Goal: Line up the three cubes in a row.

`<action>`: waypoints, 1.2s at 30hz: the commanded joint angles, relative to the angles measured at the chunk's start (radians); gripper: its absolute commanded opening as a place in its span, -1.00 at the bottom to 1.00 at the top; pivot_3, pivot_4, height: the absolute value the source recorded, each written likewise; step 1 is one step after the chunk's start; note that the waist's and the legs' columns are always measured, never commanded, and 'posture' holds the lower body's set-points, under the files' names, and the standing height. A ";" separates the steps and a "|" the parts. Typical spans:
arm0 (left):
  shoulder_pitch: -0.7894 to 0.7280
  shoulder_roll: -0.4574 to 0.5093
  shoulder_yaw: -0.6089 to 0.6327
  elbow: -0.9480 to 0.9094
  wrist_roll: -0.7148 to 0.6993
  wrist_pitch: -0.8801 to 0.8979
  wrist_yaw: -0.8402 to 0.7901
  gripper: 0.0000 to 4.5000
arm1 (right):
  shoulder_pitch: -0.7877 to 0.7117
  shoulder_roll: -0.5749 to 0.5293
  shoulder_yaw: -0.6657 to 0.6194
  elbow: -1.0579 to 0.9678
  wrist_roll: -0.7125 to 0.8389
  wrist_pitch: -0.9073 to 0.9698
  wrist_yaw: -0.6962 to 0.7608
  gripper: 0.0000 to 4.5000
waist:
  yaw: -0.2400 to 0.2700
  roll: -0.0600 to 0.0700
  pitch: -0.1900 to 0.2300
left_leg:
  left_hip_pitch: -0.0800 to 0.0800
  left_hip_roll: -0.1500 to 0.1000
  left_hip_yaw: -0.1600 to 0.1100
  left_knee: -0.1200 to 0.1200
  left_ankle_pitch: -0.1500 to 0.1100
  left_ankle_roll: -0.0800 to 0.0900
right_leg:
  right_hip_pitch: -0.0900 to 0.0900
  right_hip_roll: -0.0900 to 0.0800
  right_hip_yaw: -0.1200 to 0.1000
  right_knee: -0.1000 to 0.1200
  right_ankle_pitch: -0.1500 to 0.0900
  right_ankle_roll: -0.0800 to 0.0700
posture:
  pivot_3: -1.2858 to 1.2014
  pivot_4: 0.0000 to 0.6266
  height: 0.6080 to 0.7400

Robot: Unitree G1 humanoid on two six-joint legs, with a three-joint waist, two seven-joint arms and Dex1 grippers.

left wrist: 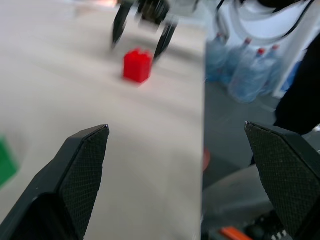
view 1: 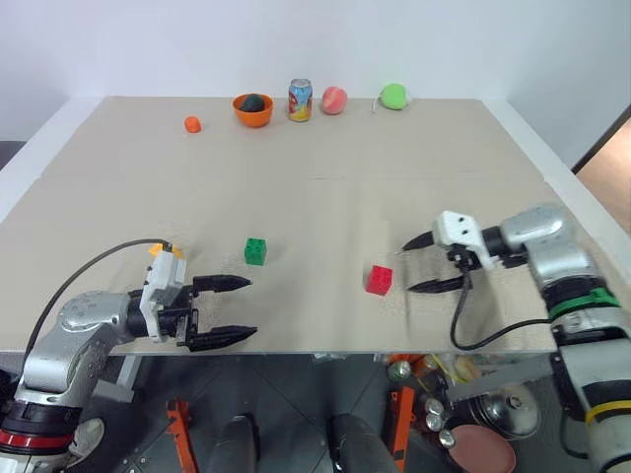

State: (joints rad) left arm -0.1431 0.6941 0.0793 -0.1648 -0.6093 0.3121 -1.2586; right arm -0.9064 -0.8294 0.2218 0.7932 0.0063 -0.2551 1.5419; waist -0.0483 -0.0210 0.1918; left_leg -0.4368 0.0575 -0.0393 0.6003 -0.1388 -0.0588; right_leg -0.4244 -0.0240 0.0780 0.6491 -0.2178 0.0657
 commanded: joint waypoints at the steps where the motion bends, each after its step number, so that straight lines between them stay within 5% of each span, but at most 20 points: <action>1: 0.019 0.006 0.023 -0.025 0.035 0.020 0.091 1.00 | -0.004 -0.065 -0.064 -0.092 0.056 0.005 0.056 0.98 | 0.000 0.000 0.000 | 0.000 0.000 0.000 0.000 0.000 0.000 | 0.000 0.000 0.000 0.000 0.000 0.000 | 0.03 -0.52 1.00; 10: -0.035 -0.102 0.019 0.046 0.140 0.085 0.408 1.00 | 0.199 0.034 -0.280 -0.559 0.370 0.497 -0.219 0.98 | 0.001 0.000 0.000 | 0.001 0.000 0.000 0.001 0.000 0.000 | 0.000 0.000 0.001 0.002 0.001 0.000 | 0.03 -0.52 1.00; 16: -0.099 -0.141 -0.009 0.089 0.181 0.104 0.473 1.00 | 0.415 0.092 -0.295 -0.884 0.441 0.627 -0.351 0.98 | 0.005 0.000 0.000 | -0.001 -0.001 -0.001 0.002 0.000 0.000 | 0.000 0.000 0.001 0.002 0.000 0.002 | 0.03 -0.52 1.00; 36: -0.311 -0.269 -0.114 0.245 0.300 0.187 0.606 1.00 | 0.507 0.085 -0.326 -1.102 0.531 0.724 -0.484 0.98 | 0.003 0.000 0.000 | 0.000 -0.002 -0.001 0.002 0.001 0.000 | 0.001 0.000 0.002 0.002 0.002 0.003 | 0.03 -0.52 1.00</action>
State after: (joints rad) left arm -0.4317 0.4268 -0.0330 0.0821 -0.3240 0.5025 -0.6637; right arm -0.3973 -0.7293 -0.0719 -0.2606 0.5162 0.4717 1.0647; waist -0.0456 -0.0214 0.1915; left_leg -0.4371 0.0555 -0.0402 0.6028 -0.1382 -0.0585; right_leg -0.4235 -0.0237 0.0800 0.6512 -0.2160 0.0690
